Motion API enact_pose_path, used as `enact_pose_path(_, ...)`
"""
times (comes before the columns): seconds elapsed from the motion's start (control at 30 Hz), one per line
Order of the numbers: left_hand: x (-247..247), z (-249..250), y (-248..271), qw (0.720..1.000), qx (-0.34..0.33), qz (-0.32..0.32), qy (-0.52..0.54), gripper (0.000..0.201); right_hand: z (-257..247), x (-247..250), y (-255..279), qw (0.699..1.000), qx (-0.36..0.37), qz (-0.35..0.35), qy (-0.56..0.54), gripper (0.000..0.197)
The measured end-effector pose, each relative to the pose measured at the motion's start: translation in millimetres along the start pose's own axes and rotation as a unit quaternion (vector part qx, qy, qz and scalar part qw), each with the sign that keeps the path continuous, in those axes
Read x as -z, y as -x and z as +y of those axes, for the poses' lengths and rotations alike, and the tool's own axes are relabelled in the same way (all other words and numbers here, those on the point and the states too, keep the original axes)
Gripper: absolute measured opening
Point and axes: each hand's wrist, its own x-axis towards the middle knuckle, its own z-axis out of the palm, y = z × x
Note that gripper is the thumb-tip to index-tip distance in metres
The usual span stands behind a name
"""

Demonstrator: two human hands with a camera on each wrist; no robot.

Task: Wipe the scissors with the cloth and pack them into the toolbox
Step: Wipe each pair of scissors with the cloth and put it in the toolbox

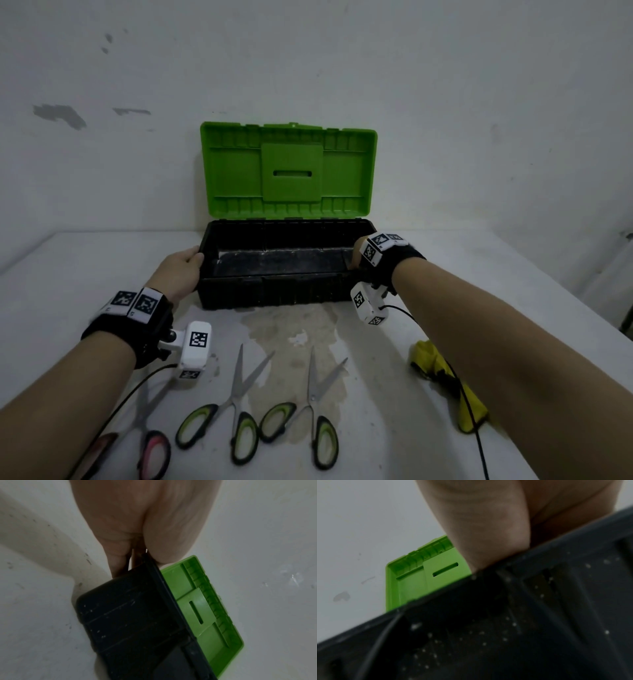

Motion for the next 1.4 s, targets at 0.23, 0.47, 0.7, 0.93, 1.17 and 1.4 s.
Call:
enact_pose_path(0.23,3.8,37.6,53.8,0.996,-0.01,0.026,-0.082,0.051,6.2,3.2,20.7,0.986,-0.033,0.073,-0.149,0.031)
enact_pose_path(0.47,-30.2,80.5,165.2,0.95,-0.172,0.05,-0.254,0.028,31.2,-11.4,141.4,0.956,-0.009,0.151,-0.253,0.023)
enact_pose_path(0.7,-74.9,59.2,236.1,0.904,-0.101,-0.16,-0.383,0.026,84.7,-86.9,197.9,0.983,-0.118,0.033,-0.135,0.054)
enact_pose_path(0.93,-85.4,50.5,259.4,0.865,-0.08,-0.18,-0.461,0.038,96.6,-109.2,204.2,0.986,-0.131,0.019,-0.099,0.056)
enact_pose_path(1.17,-91.9,47.8,259.6,0.863,-0.077,-0.169,-0.47,0.022,102.4,-106.9,198.6,0.987,-0.1,0.024,-0.122,0.03)
enact_pose_path(1.4,-91.2,53.3,257.0,0.954,-0.04,-0.151,-0.257,0.006,105.5,-93.3,211.8,0.972,-0.087,0.06,-0.211,0.02)
